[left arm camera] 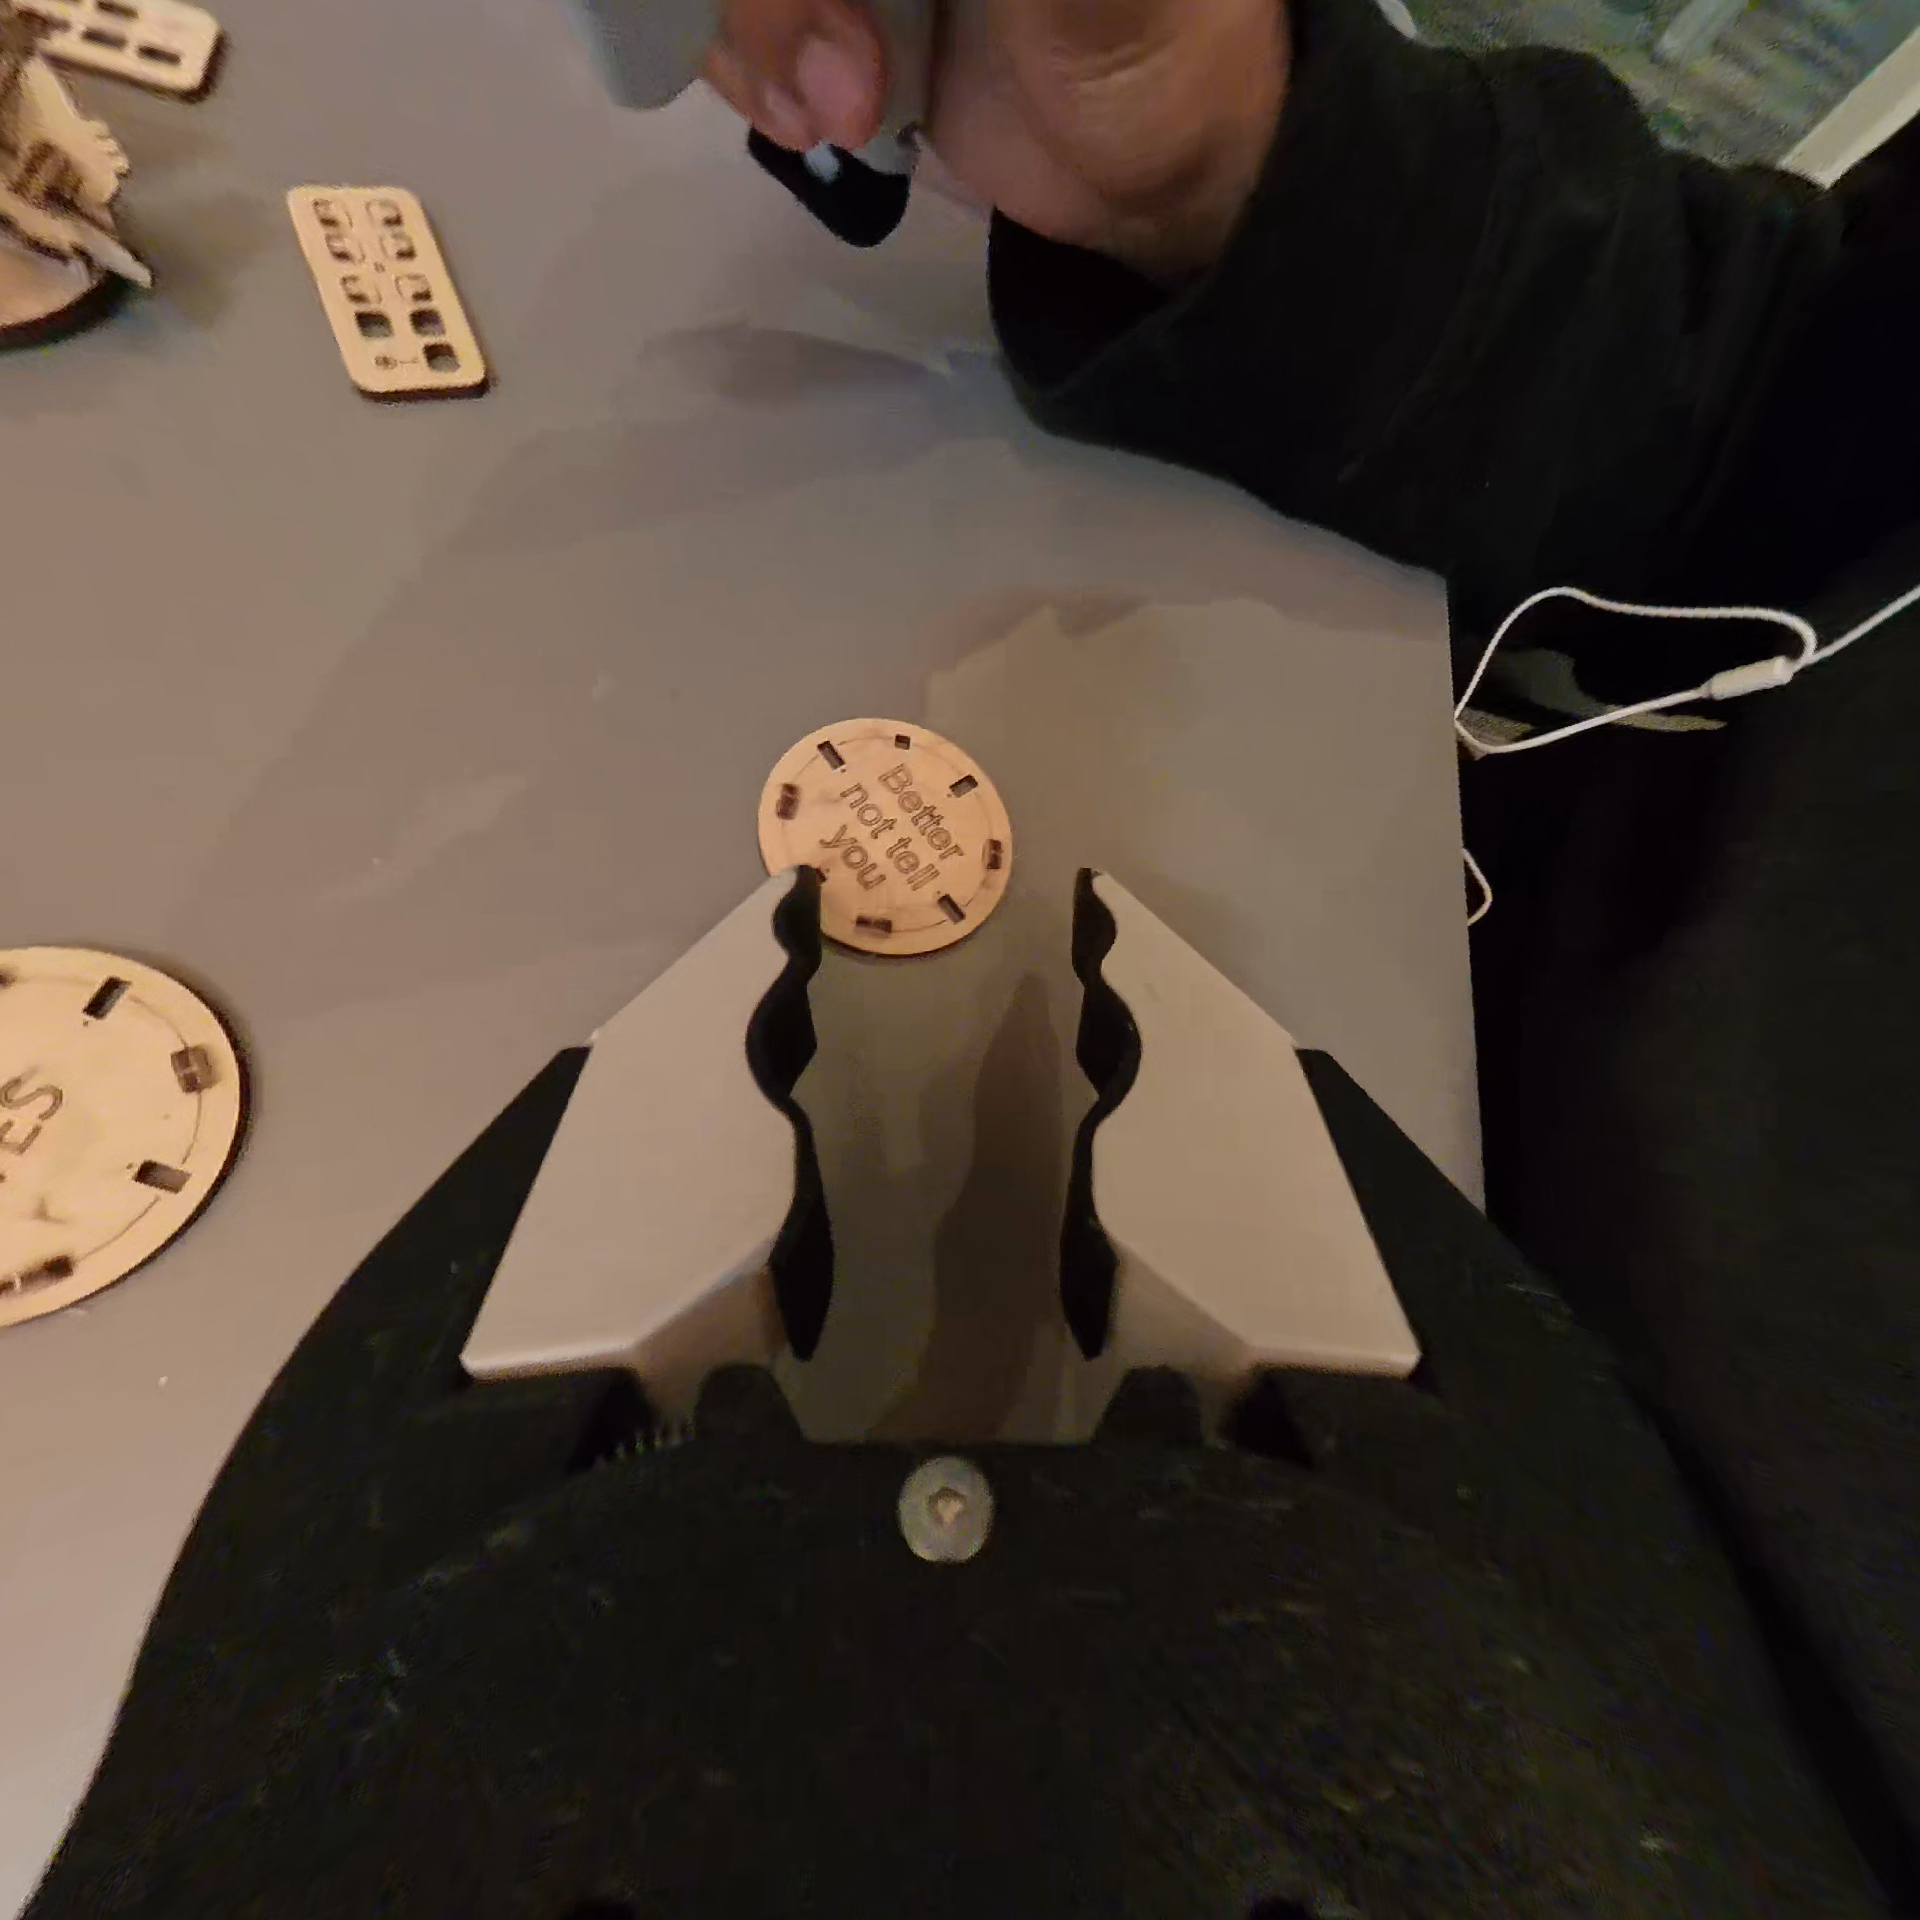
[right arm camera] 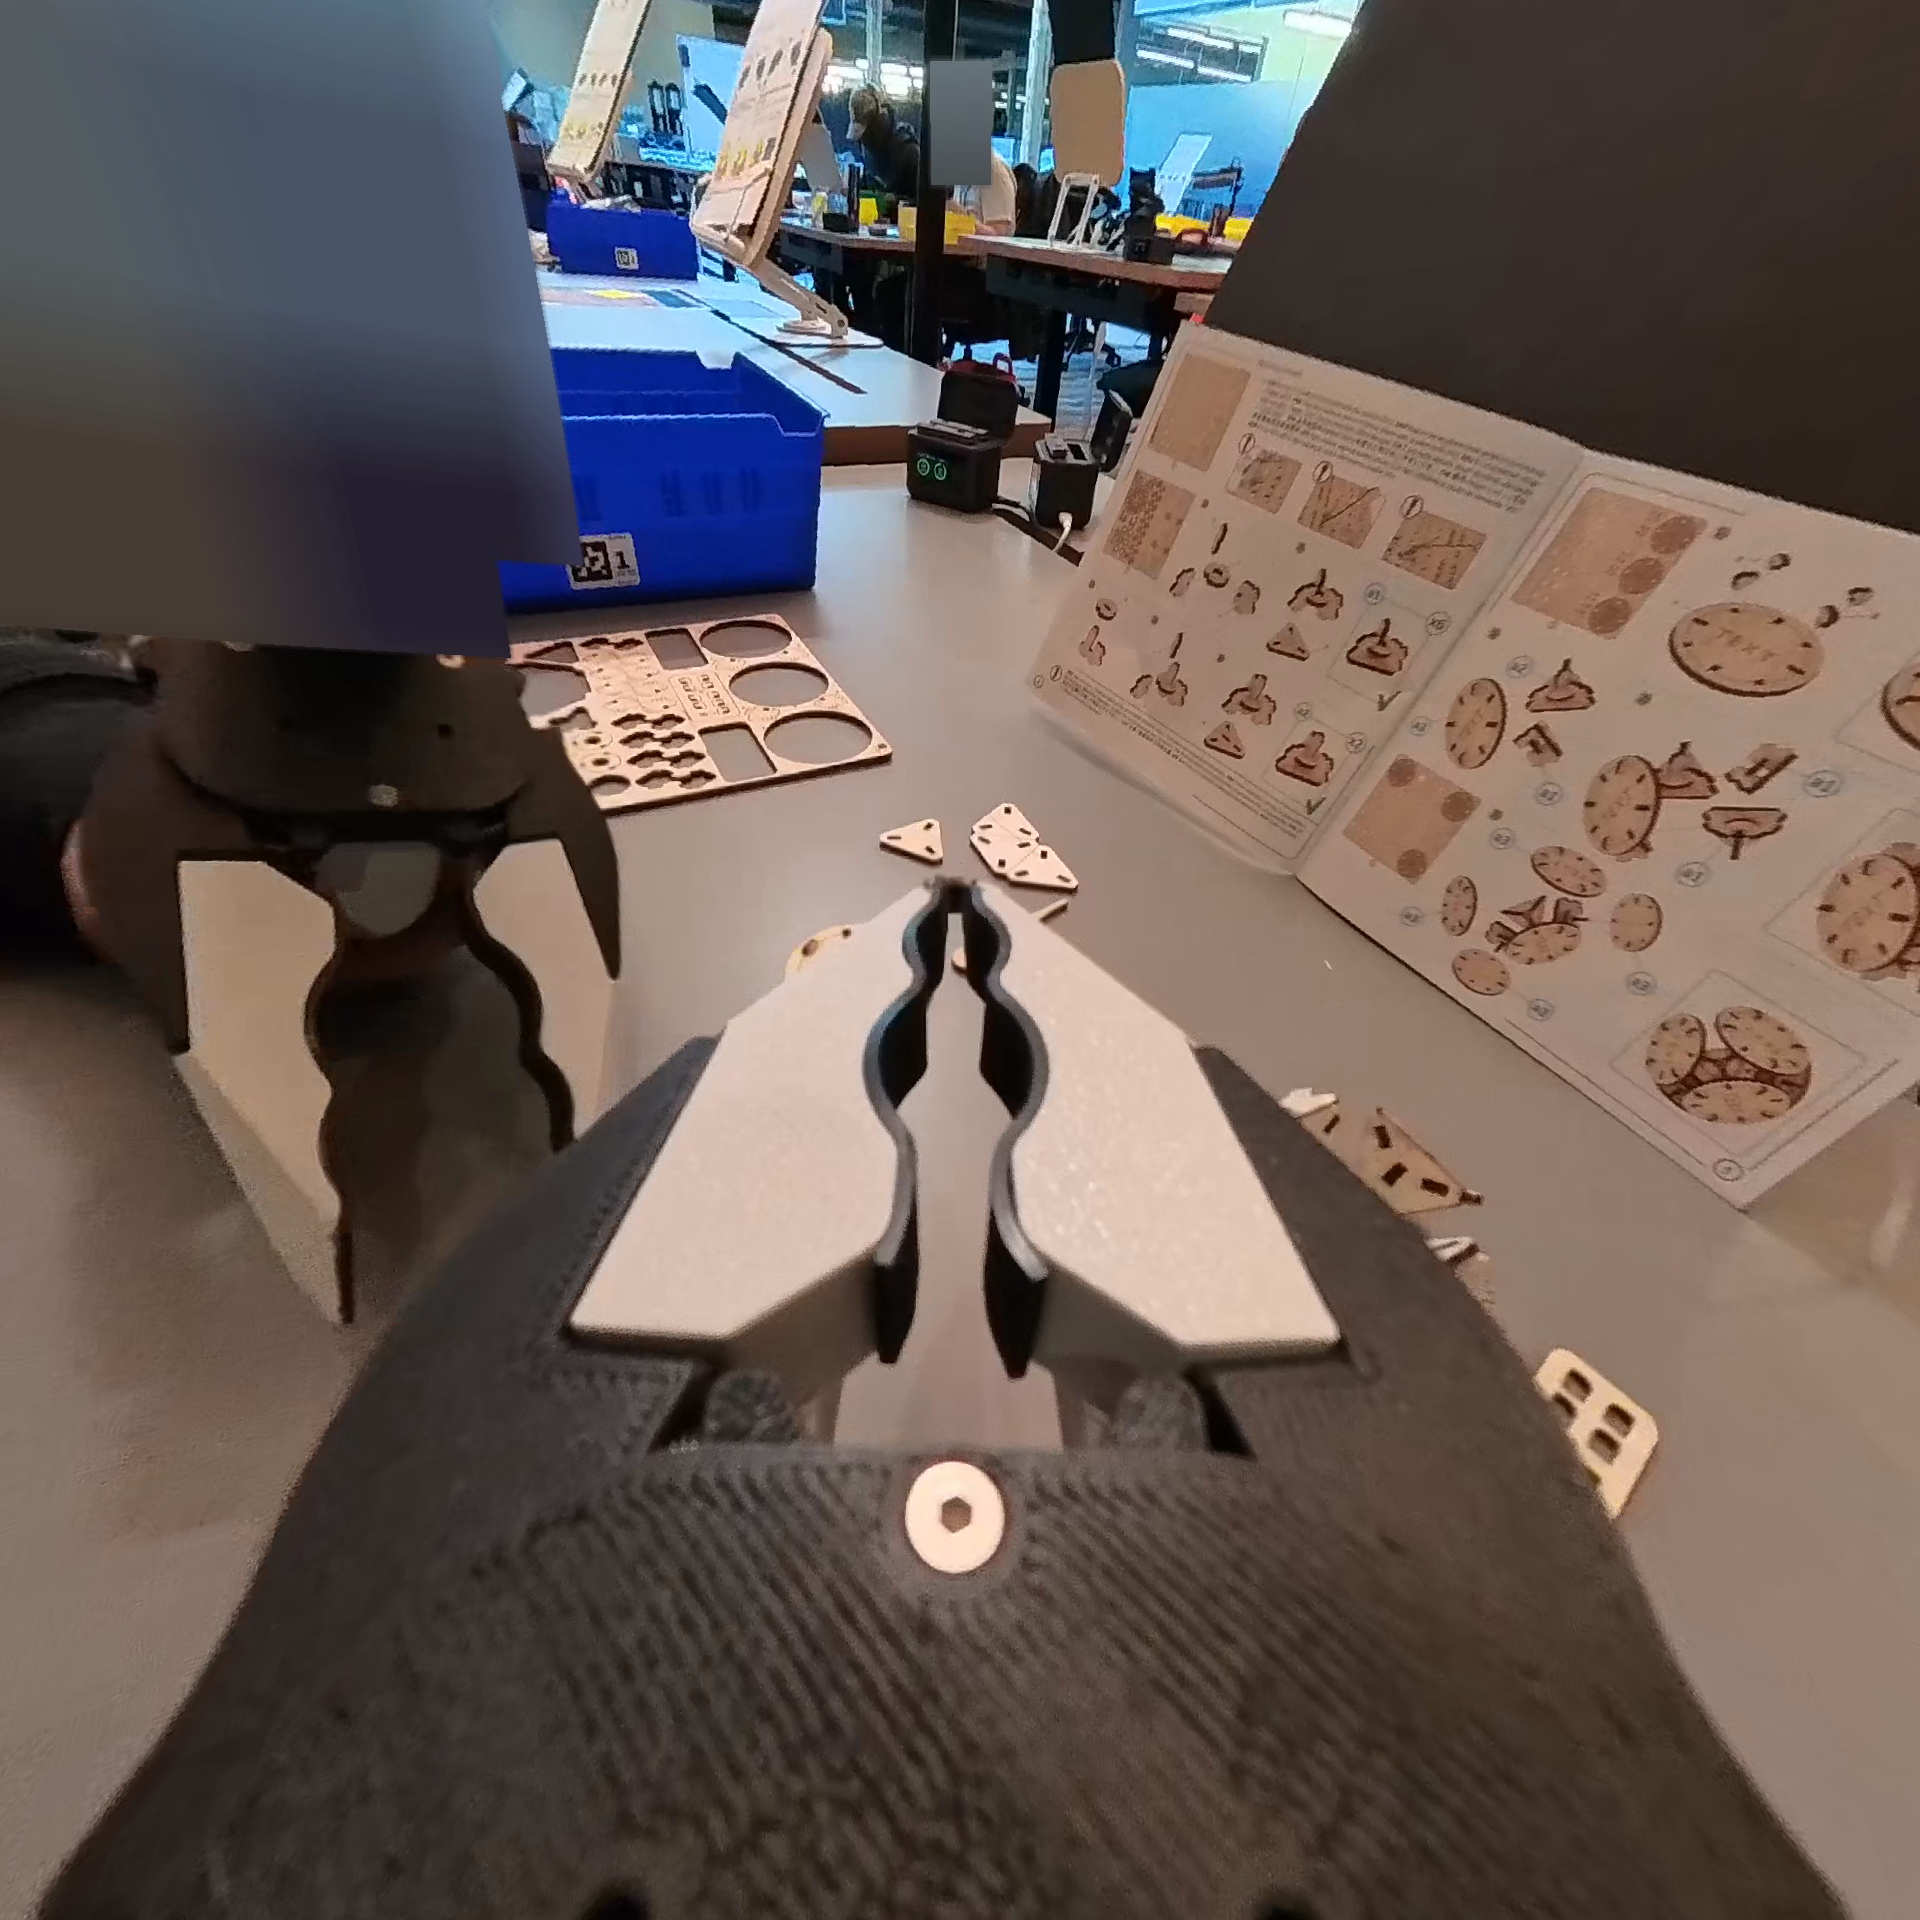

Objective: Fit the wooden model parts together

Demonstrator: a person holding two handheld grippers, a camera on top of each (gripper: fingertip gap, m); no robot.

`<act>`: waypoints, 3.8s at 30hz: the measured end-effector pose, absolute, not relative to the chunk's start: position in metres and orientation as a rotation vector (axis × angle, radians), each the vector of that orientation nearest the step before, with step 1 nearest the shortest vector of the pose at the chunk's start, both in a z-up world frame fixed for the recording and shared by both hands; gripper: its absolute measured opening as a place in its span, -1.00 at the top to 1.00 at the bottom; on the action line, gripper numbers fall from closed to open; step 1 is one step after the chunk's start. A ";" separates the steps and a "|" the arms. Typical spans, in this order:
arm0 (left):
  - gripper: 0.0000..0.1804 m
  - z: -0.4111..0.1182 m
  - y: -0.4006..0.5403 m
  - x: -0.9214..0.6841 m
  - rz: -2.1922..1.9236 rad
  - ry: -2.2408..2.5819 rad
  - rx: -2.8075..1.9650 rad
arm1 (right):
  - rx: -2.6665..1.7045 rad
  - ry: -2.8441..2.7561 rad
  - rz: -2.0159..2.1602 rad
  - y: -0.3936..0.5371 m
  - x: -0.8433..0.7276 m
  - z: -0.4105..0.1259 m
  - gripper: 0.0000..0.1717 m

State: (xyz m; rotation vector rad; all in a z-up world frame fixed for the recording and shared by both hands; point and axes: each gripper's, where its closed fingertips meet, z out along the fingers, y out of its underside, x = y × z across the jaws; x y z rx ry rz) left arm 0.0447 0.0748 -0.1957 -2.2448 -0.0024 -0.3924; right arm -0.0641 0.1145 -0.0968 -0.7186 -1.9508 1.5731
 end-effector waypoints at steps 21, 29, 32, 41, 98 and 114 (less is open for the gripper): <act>0.60 -0.201 0.074 0.040 -0.203 0.093 -2.283 | -0.705 -1.993 1.556 0.109 -0.064 -0.105 0.99; 0.77 -0.206 0.071 0.048 -0.198 0.163 -2.320 | -0.714 -1.998 1.557 0.110 -0.065 -0.107 0.99; 0.85 -0.204 0.070 0.056 -0.227 0.218 -2.305 | -0.714 -1.999 1.558 0.110 -0.065 -0.107 0.99; 0.33 -0.200 0.078 0.045 -0.146 0.161 -2.273 | -0.701 -2.003 1.550 0.108 -0.064 -0.107 0.99; 0.41 -0.194 0.069 0.039 -0.500 -0.207 -2.198 | -1.468 -2.547 1.219 0.095 0.000 -0.197 1.00; 1.00 -0.198 0.084 0.021 0.114 -0.141 -2.292 | -1.043 -2.897 0.408 0.109 0.011 -0.202 0.99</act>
